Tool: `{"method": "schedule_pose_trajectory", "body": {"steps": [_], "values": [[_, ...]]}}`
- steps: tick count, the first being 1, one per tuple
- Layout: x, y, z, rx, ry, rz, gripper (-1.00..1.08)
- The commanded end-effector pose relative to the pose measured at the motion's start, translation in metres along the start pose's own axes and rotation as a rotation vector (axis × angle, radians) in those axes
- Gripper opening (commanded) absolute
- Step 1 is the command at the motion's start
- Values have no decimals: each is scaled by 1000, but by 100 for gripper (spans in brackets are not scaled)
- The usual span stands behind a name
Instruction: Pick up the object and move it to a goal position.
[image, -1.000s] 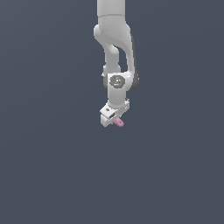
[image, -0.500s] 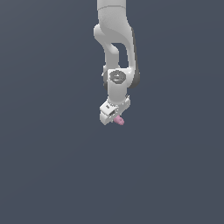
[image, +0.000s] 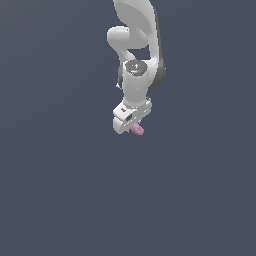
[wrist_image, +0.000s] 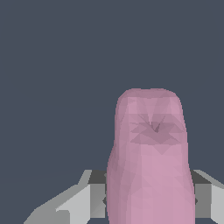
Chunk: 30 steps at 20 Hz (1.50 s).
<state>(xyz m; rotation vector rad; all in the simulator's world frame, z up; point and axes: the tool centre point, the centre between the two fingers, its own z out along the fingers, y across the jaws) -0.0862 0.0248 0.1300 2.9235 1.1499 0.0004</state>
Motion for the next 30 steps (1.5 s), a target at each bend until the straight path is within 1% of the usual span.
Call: {"method": "schedule_pose_trajectory", "body": {"steps": [1,21,26,30], "values": [[2,1,-26,0,1,-1,-100],[20,11,-228,1,1,0,-100],[25,14,-268,1,0,1,-100],[28,16,-291,1,0,1,-100]]}}
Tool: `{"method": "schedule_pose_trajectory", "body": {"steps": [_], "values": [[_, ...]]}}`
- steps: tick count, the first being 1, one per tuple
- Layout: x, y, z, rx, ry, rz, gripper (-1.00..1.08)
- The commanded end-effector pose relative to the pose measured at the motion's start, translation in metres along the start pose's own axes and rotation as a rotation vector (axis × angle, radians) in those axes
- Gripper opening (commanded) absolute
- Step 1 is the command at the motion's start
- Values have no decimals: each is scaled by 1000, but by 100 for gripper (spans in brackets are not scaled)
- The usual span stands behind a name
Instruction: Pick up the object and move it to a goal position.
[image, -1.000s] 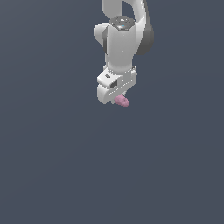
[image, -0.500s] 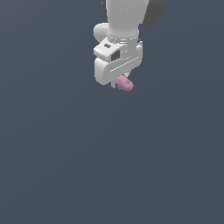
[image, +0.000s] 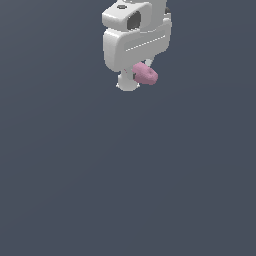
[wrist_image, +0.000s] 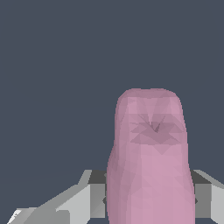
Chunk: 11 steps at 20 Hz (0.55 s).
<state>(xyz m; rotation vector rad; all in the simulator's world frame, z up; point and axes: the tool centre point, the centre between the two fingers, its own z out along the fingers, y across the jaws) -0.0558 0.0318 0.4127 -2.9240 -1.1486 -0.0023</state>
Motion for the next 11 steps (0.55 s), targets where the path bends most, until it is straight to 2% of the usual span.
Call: {"method": "schedule_pose_trajectory", "body": {"steps": [1,11], "values": [[2,1,-13,1,-1,1,-100],[5,4,-32,0,-1,1,-100]]}}
